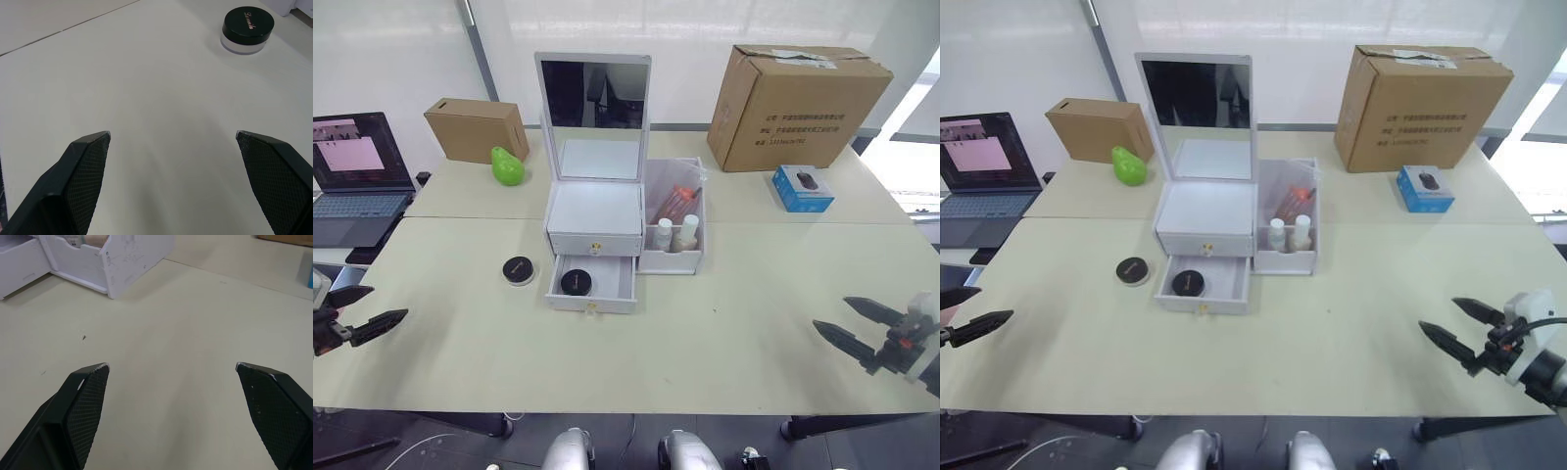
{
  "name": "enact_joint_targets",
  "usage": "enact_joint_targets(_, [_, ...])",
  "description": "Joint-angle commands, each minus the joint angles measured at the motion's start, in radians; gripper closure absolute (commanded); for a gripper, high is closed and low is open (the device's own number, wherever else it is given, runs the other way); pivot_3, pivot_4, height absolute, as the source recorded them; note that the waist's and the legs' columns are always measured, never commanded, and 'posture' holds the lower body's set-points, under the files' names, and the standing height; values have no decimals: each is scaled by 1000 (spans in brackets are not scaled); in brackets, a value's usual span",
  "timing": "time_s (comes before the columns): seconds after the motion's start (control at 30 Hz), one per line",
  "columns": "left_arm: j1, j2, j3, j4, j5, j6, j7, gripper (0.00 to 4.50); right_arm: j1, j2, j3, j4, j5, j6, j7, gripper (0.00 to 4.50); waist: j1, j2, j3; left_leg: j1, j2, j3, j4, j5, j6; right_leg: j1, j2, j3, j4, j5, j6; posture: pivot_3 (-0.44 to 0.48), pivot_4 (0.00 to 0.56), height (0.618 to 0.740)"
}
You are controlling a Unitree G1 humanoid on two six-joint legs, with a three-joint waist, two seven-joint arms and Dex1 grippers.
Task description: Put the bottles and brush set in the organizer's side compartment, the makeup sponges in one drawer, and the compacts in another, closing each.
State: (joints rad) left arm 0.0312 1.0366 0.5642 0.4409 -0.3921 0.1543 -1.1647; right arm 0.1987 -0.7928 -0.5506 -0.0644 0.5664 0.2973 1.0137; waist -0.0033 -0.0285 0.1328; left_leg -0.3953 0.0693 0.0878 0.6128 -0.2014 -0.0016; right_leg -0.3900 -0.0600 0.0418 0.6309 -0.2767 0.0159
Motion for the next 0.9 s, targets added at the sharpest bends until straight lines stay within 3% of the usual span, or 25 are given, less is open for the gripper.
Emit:
enact_joint_targets(0.03, [47, -65, 45, -163, -51, 49, 65, 80, -66, 0, 36, -132, 62, 63, -34, 0, -2, 1, -1, 0, 0, 0, 0, 0, 0, 0, 0, 0, 0, 0, 0, 0, 150, 740])
enact_joint_targets(0.13, [86, -174, 12, -332, -75, 105, 147, 80, -140, 7, 93, -255, 130, 146, -73, 0, -5, 2, -1, 0, 0, 0, 0, 0, 0, 0, 0, 1, 1, 0, 0, 0, 150, 740])
enact_joint_targets(0.23, [48, -346, -69, -475, -80, 138, 304, 80, -281, 13, 199, -367, 199, 228, -113, 0, -5, 2, -1, 0, 0, -1, 0, 1, 2, 1, 0, 1, 1, 0, 1, 0, 150, 740])
enact_joint_targets(0.3, [1, -436, -121, -506, -27, 121, 424, 80, -361, 20, 260, -401, 216, 254, -122, 0, 2, 1, -1, 0, -1, -2, 2, 1, 2, 2, 0, 1, 1, 1, 2, 0, 150, 740])
enact_joint_targets(0.43, [-65, -529, -195, -486, 61, 87, 566, 80, -488, 42, 342, -422, 228, 278, -138, 0, 12, -7, -4, -3, -2, -4, 4, 2, 3, 1, 3, 1, 1, 2, 3, 0, 150, 740])
enact_joint_targets(0.6, [-195, -598, -301, -375, 165, 69, 684, 80, -606, 81, 427, -430, 223, 290, -134, 0, 17, -7, -4, -3, -3, -3, 4, 2, 3, 2, 2, 1, 1, 2, 3, 0, 150, 740])
enact_joint_targets(0.9, [-311, -617, -373, -237, 217, 69, 732, 80, -617, 93, 462, -439, 209, 286, -129, 0, 11, -7, -5, -4, -2, -4, 7, 2, 3, 1, 3, 1, 2, 2, 3, 0, 150, 740])
